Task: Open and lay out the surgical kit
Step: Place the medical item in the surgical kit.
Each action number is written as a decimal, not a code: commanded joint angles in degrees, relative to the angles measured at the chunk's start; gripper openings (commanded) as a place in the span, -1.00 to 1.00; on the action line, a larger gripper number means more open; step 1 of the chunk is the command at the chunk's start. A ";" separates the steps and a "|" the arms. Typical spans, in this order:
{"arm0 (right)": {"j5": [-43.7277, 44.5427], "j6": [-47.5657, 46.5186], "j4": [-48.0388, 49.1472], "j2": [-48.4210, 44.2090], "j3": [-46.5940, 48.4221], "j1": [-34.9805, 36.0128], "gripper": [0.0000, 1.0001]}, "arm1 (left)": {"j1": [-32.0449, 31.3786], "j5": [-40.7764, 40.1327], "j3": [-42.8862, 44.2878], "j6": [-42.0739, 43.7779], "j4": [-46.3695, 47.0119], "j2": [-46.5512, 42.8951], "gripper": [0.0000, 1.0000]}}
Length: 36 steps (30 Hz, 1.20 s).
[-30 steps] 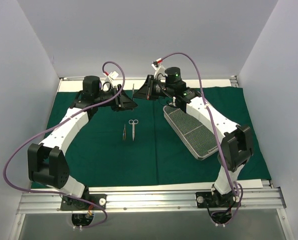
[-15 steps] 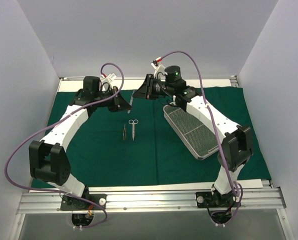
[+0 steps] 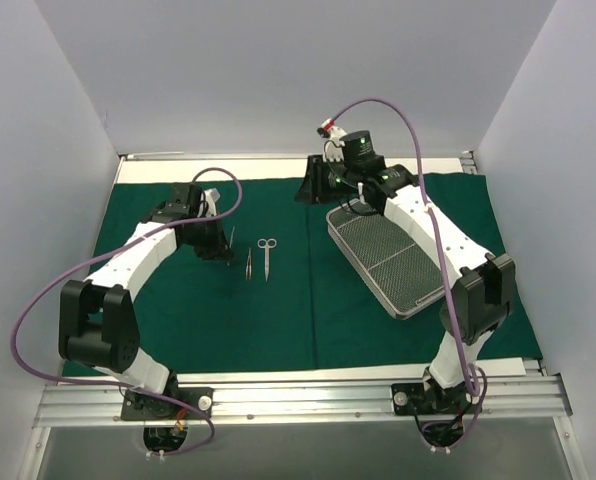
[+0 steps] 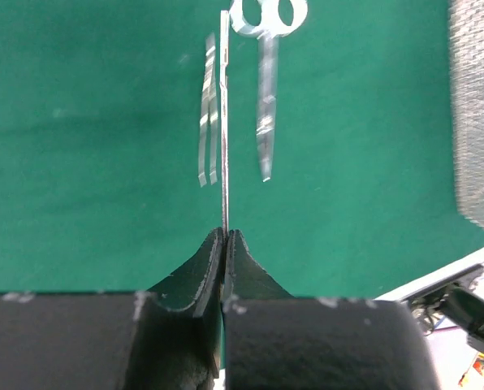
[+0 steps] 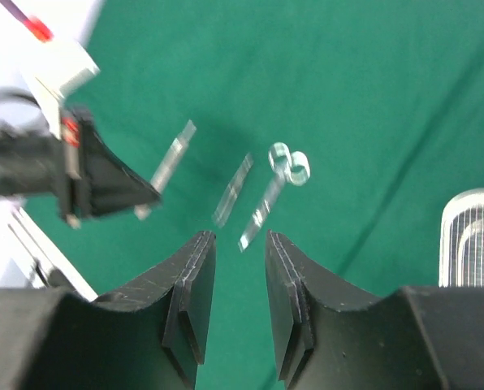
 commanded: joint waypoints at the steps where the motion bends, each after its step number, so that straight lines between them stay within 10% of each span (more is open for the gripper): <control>1: 1.15 -2.79 -2.55 -5.01 -4.28 -0.32 -0.38 | 0.32 -2.79 -0.62 1.03 0.44 0.65 -0.95; 36: -1.40 -3.40 -1.23 -4.76 -9.12 -5.42 -0.46 | 3.13 2.39 0.34 0.94 7.82 17.44 -0.95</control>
